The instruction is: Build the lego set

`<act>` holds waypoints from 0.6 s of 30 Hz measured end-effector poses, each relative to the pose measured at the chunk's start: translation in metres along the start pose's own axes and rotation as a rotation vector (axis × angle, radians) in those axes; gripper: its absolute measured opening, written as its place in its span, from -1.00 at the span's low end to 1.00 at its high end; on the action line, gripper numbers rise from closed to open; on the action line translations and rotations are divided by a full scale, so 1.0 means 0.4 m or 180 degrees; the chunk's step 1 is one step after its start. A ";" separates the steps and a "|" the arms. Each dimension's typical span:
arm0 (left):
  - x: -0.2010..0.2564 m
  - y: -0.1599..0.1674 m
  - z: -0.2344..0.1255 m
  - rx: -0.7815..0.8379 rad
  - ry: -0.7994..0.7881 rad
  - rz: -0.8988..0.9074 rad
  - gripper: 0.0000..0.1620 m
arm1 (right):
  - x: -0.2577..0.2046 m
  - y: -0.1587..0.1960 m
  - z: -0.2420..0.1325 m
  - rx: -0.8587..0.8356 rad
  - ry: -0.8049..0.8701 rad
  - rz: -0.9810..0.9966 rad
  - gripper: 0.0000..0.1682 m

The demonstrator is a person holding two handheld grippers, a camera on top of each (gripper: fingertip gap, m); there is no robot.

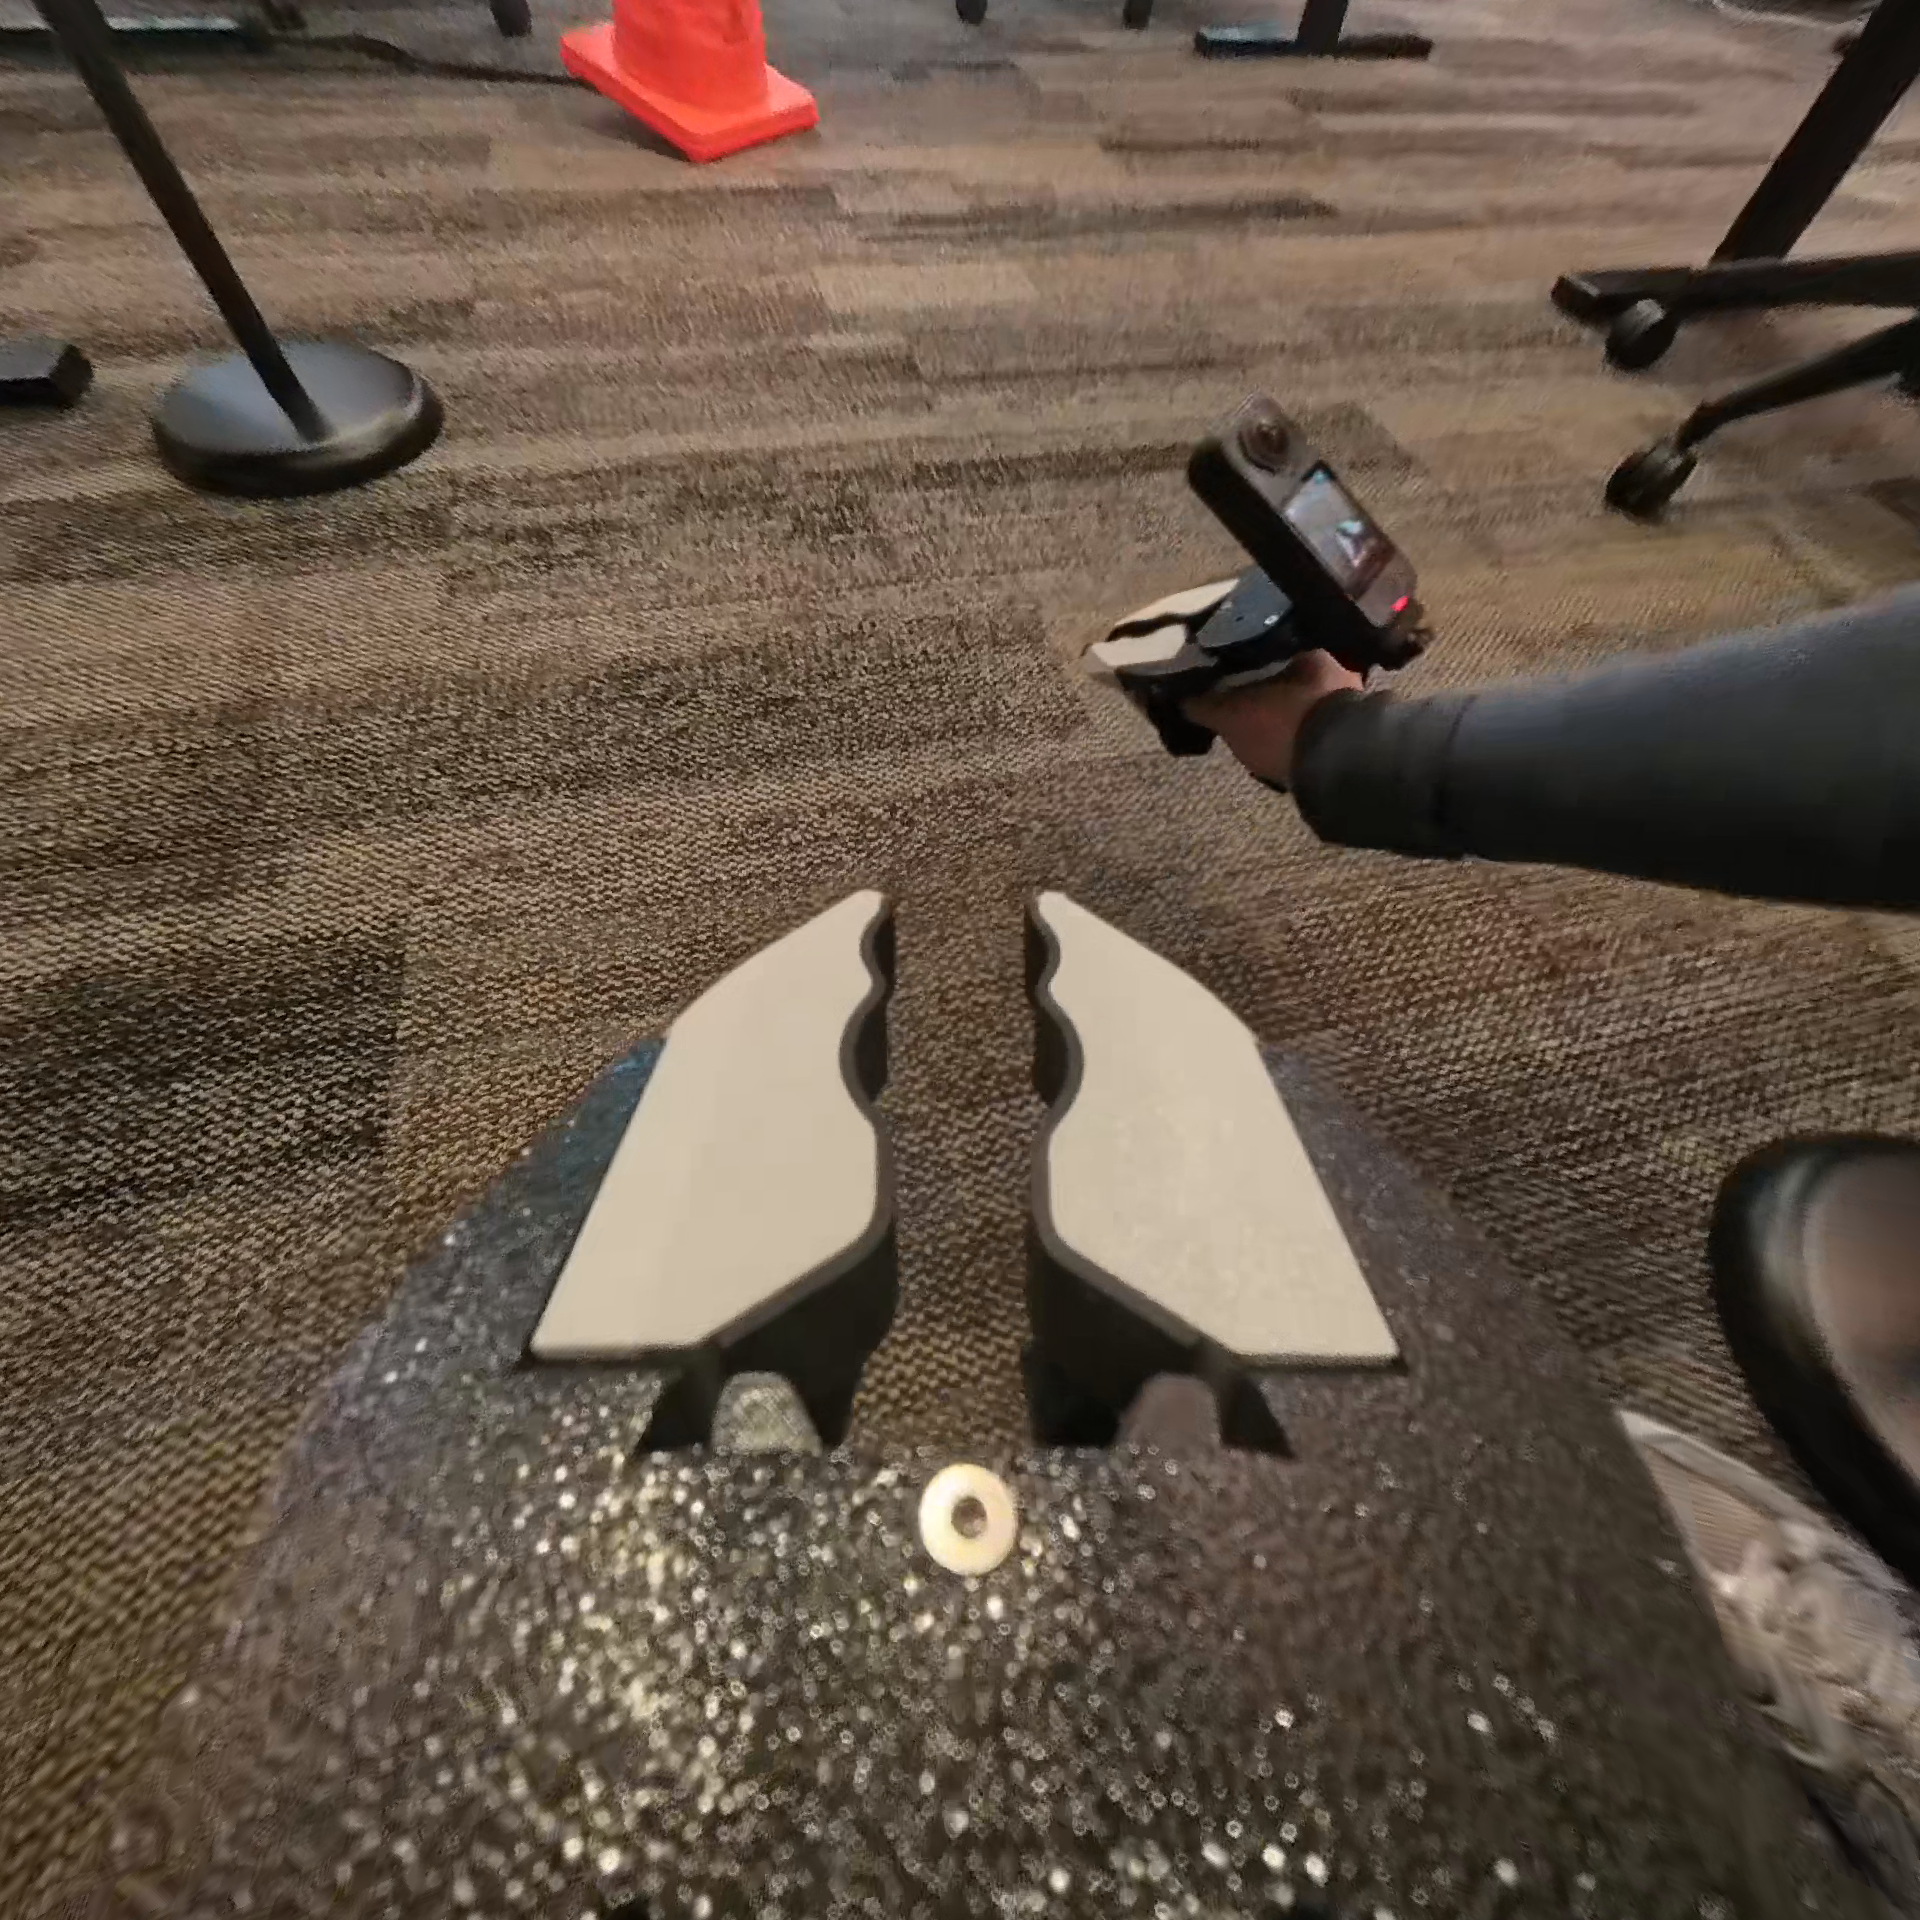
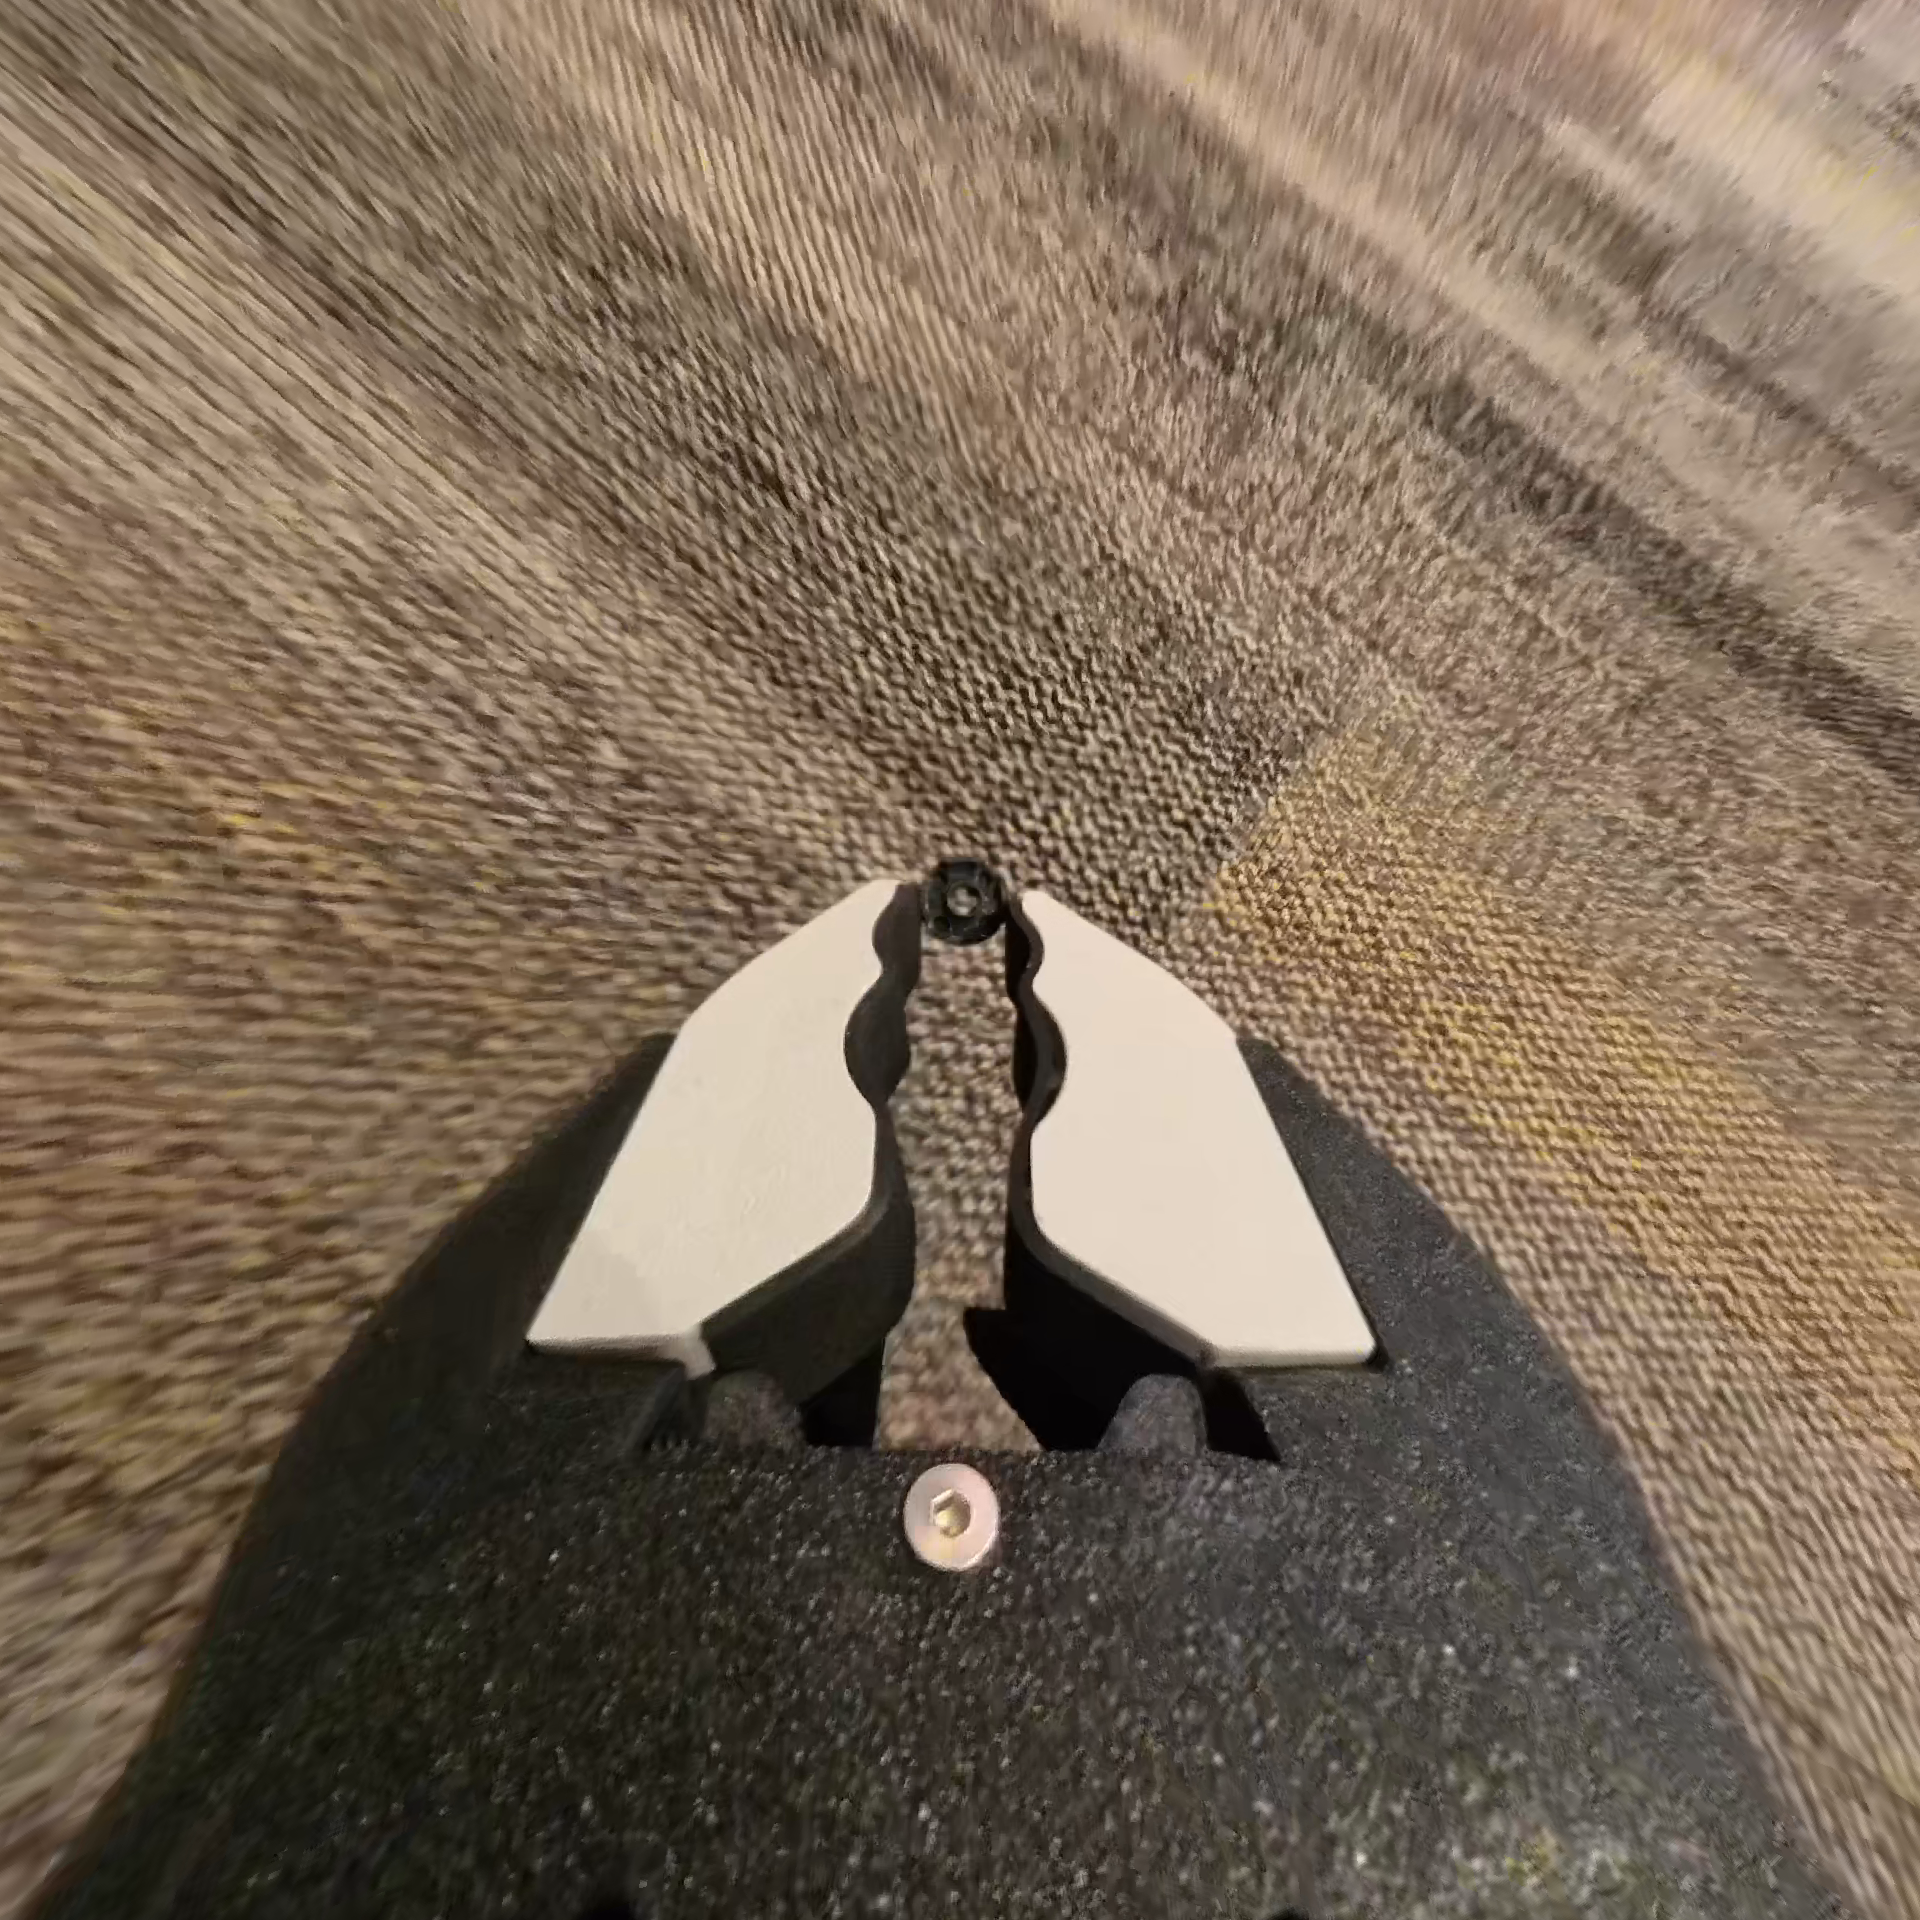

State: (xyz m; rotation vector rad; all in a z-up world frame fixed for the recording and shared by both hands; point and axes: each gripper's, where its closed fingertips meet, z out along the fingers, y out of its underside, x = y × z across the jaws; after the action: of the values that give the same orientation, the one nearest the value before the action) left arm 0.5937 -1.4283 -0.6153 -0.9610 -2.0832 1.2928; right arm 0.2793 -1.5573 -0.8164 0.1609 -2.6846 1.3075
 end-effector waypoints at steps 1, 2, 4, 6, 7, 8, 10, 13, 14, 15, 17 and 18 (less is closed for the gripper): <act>0.014 -0.023 -0.030 0.0018 -0.0005 -0.0010 -0.70 | -0.019 -0.029 -0.054 0.0026 -0.0015 0.0044 -0.81; 0.032 -0.047 -0.064 0.0027 -0.0001 0.0003 -0.70 | -0.042 -0.058 -0.114 0.0047 -0.0043 0.0073 -0.82; 0.074 -0.092 -0.138 -0.0040 0.0058 0.0048 -0.76 | -0.103 -0.122 -0.244 0.0082 -0.0196 0.0032 -0.82; 0.116 -0.152 -0.216 -0.0109 0.0133 0.0025 -0.75 | -0.159 -0.183 -0.384 0.0061 -0.0303 -0.0055 -0.82; 0.134 -0.191 -0.256 -0.0107 0.0163 0.0013 -0.75 | -0.184 -0.215 -0.456 0.0065 -0.0363 -0.0006 -0.82; 0.151 -0.233 -0.295 -0.0096 0.0192 0.0002 -0.73 | -0.206 -0.245 -0.527 0.0048 -0.0403 0.0051 -0.82; 0.182 -0.318 -0.368 -0.0097 0.0261 -0.0035 -0.69 | -0.233 -0.295 -0.673 -0.0027 -0.0373 0.0157 -0.82; 0.235 -0.452 -0.470 -0.0132 0.0425 -0.0103 -0.64 | -0.275 -0.368 -0.925 -0.0128 -0.0392 0.0556 -0.82; 0.255 -0.500 -0.503 -0.0141 0.0484 -0.0116 -0.63 | -0.291 -0.397 -1.018 -0.0135 -0.0421 0.0663 -0.82; 0.277 -0.550 -0.534 -0.0142 0.0551 -0.0125 -0.62 | -0.306 -0.425 -1.113 -0.0136 -0.0446 0.0701 -0.82; 0.328 -0.652 -0.590 -0.0151 0.0732 -0.0116 -0.60 | -0.342 -0.472 -1.304 -0.0142 -0.0574 0.0665 -0.82; 0.356 -0.705 -0.616 -0.0146 0.0834 -0.0089 -0.60 | -0.351 -0.487 -1.398 -0.0161 -0.0610 0.0568 -0.82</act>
State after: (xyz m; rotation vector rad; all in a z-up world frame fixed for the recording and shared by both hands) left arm 0.5973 -1.2660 -0.2491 -1.0559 -1.9233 1.0470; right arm 0.4983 -1.2316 -0.3512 0.0433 -2.9506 1.3326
